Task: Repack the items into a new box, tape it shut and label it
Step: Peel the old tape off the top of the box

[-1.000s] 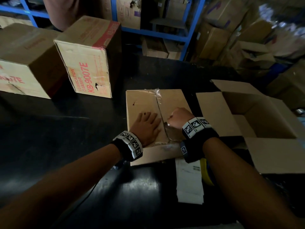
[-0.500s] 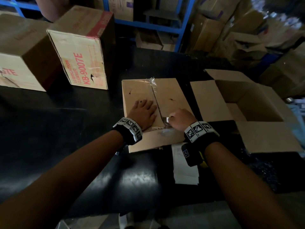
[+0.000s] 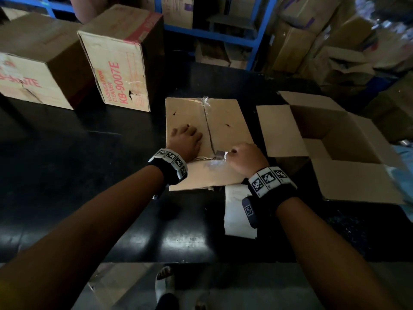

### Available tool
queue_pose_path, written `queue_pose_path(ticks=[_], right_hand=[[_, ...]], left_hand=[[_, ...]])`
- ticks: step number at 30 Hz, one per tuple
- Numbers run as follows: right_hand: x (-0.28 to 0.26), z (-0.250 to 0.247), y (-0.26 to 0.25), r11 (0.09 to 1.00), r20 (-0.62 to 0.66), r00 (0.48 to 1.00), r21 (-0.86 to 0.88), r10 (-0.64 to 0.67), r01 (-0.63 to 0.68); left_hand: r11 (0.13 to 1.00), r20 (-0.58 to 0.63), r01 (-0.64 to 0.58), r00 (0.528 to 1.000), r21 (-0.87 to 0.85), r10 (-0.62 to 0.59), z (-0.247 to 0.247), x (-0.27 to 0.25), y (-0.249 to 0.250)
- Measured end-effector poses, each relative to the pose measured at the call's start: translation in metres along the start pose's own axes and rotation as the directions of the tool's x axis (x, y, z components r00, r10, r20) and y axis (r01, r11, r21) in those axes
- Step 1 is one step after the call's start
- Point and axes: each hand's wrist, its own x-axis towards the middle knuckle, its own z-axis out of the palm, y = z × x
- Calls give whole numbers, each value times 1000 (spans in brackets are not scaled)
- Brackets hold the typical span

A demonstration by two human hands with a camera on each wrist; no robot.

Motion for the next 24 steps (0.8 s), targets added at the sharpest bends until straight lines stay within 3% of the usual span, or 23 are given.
queue_pose_path(ticks=[3, 7, 10, 12, 17, 21, 24], right_hand=[[-10, -1, 9, 994, -41, 998, 97, -51, 54], [-20, 32, 17, 984, 213, 977, 178, -26, -12], [-23, 73, 25, 981, 338, 940, 165, 45, -106], [-18, 101, 33, 995, 380, 925, 88, 13, -51], [-10, 144, 47, 999, 406, 913, -21, 36, -30], [-3, 159, 56, 996, 372, 924, -6, 86, -90], [4, 153, 58, 989, 345, 932, 57, 112, -139]], left_hand=[[999, -28, 6, 1000, -43, -7, 1, -12, -7], [998, 63, -13, 998, -68, 18, 0, -20, -13], [997, 55, 6, 998, -75, -2, -1, -24, -11], [998, 40, 0, 999, -68, 3, 0, -25, -10], [997, 29, -13, 999, -80, 15, 0, -25, -15], [992, 49, -16, 999, -129, 22, 4, -25, -17], [984, -3, -26, 1000, -174, 25, 2, -27, -17]])
